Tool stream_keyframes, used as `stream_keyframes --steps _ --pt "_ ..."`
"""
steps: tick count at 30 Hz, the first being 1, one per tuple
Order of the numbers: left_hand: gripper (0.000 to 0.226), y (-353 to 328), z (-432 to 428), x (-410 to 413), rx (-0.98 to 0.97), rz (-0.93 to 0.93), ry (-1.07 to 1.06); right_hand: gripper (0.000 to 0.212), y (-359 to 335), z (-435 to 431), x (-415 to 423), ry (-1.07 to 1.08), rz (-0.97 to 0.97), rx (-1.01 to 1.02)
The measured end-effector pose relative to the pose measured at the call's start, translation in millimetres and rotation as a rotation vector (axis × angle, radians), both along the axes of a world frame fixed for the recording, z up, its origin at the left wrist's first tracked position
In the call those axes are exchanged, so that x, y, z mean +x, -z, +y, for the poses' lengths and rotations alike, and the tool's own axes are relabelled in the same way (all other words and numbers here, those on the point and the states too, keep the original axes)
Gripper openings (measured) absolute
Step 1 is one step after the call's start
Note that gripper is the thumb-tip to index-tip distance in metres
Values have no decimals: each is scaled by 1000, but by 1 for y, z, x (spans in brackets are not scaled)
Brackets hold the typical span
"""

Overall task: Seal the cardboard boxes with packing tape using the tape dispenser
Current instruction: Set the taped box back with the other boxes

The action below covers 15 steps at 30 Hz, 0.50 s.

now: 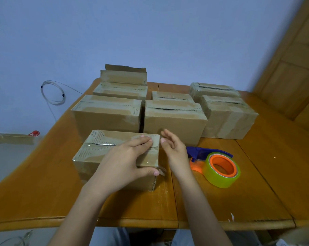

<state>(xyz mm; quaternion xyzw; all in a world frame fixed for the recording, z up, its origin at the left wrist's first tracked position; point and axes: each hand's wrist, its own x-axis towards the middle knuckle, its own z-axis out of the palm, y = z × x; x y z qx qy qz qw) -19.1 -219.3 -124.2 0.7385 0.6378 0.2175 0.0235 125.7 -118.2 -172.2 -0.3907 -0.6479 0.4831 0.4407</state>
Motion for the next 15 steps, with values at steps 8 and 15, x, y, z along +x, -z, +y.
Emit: stream_keyframes --steps 8,15 --pt "104 1 2 -1 11 -9 0 13 -1 -2 -5 31 227 -133" --pt "95 -2 0 2 -33 -29 -1 16 2 -7 -9 115 242 -54"
